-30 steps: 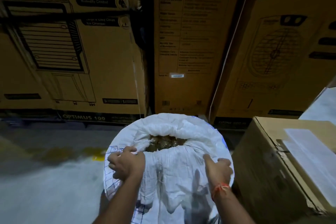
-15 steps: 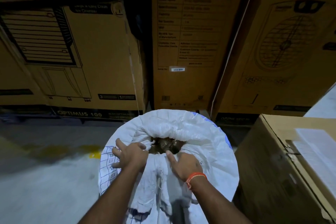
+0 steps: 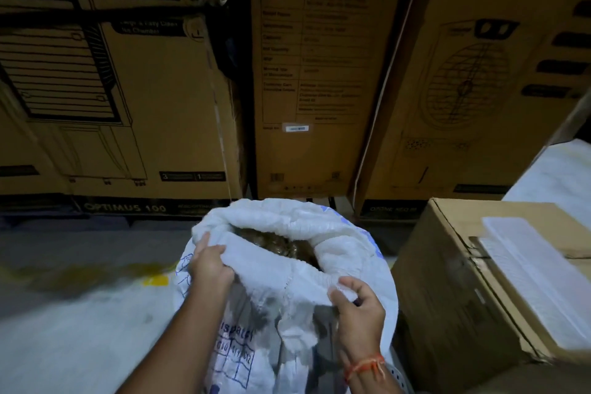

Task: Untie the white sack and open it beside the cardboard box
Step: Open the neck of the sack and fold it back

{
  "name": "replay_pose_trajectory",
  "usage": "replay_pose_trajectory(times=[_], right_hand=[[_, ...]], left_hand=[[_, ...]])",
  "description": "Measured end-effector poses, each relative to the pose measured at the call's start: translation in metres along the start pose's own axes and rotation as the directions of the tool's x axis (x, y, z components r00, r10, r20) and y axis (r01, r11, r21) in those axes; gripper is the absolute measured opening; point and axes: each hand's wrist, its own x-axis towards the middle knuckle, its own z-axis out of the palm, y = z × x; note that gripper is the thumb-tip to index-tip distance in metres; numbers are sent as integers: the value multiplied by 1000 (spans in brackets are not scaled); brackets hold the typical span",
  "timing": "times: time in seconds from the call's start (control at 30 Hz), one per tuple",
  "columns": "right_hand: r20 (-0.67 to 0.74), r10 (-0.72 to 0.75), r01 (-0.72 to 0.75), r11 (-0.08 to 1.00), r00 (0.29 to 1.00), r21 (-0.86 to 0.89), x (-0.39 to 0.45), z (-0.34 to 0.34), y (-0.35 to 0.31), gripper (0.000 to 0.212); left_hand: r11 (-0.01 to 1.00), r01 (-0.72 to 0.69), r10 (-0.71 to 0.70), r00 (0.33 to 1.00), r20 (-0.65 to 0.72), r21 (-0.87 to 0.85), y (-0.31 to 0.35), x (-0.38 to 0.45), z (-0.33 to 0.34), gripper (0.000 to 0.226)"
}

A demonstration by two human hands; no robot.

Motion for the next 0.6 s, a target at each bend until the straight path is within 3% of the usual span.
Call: replay_pose_trajectory(times=[0.1, 0.17, 0.23, 0.33, 0.4, 0.5, 0.53, 0.6], right_hand=[[120, 167, -198, 923, 979, 331, -19, -9, -9, 29], [144, 271, -307, 860, 952, 407, -27, -13, 0, 33], [130, 357, -378, 828, 925, 414, -29, -19, 17, 35], [103, 402, -415, 879, 910, 235, -25, -31, 41, 37], [108, 385, -392, 918, 917, 60, -19, -42, 51, 33], [118, 396, -371, 909, 911, -189, -8, -47, 54, 31], [117, 392, -352, 898, 912, -264, -5, -47, 51, 31], [99, 371, -306, 867, 923, -392, 1, -43, 41, 19]], left_hand=[[996, -25, 35, 993, 109, -86, 19, -11, 0, 78], [994, 13, 2, 991, 137, -107, 19, -10, -14, 83], [1000, -1, 4, 994, 113, -26, 9, -4, -32, 84], [950, -16, 9, 1000, 24, 310, -4, 11, -56, 88], [820, 4, 1, 1000, -9, 573, -8, 18, -66, 86], [395, -43, 30, 999, 34, 917, -9, 25, -67, 83], [257, -26, 59, 998, 12, 966, -7, 24, -61, 83], [88, -9, 208, 978, -10, 996, -5, 9, -41, 69]])
